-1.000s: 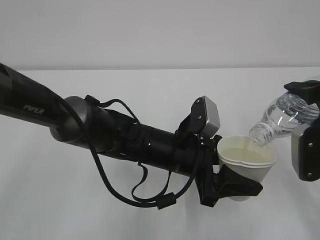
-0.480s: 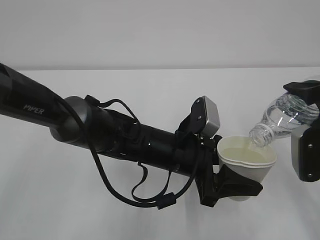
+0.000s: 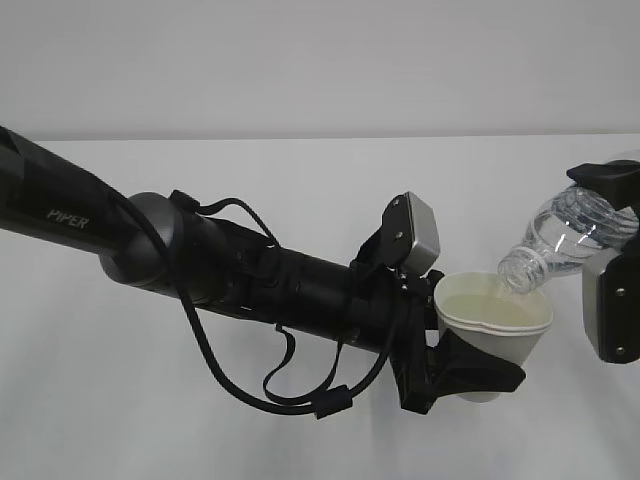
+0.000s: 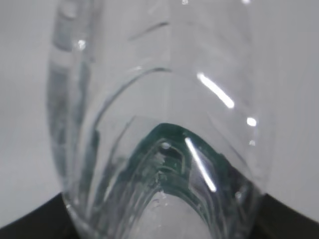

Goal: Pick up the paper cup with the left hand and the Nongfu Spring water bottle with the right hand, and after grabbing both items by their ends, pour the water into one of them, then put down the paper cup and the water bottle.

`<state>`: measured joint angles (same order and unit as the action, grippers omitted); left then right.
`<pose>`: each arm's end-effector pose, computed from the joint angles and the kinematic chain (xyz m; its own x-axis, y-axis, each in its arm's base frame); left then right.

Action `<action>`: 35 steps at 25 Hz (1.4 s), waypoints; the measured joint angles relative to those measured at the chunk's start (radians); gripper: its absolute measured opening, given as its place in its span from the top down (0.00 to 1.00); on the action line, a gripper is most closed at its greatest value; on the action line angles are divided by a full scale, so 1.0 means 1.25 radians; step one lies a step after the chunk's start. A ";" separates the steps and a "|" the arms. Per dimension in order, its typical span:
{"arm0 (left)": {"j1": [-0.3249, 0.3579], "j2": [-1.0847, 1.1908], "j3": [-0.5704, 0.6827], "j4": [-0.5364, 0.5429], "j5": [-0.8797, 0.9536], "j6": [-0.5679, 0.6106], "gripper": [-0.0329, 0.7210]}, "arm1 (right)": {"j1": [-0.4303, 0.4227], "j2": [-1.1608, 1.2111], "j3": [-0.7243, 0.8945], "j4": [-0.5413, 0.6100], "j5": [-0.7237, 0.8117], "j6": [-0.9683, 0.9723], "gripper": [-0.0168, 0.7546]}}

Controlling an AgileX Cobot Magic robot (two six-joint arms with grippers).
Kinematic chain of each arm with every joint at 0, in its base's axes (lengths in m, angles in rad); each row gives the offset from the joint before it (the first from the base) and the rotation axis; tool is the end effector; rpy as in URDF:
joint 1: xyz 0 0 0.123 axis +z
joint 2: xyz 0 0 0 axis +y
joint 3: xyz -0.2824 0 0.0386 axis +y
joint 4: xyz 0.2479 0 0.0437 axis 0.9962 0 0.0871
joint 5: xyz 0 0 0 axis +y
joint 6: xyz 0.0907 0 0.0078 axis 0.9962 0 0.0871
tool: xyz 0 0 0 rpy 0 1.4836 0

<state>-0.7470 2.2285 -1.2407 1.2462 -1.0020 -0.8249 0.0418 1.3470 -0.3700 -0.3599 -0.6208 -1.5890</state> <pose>0.2631 -0.3426 0.1167 -0.1305 0.2738 -0.9529 0.9811 -0.1026 -0.1638 0.2340 0.0284 0.1995 0.3163 -0.9181 0.2386 -0.2074 -0.3124 -0.9270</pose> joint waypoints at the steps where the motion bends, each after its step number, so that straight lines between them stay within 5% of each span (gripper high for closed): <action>1: 0.000 0.000 0.000 0.000 0.000 0.000 0.38 | 0.000 0.000 0.000 0.000 0.000 0.000 0.42; 16: 0.000 0.000 0.000 0.000 0.002 0.000 0.38 | 0.000 0.000 0.000 0.000 0.000 0.008 0.42; 35: 0.000 0.000 0.000 -0.006 0.006 0.000 0.38 | 0.000 0.019 0.000 0.000 -0.008 0.226 0.42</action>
<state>-0.7470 2.2285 -1.2407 1.2383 -0.9949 -0.8249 0.0418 1.3713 -0.3700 -0.3599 -0.6303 -1.3070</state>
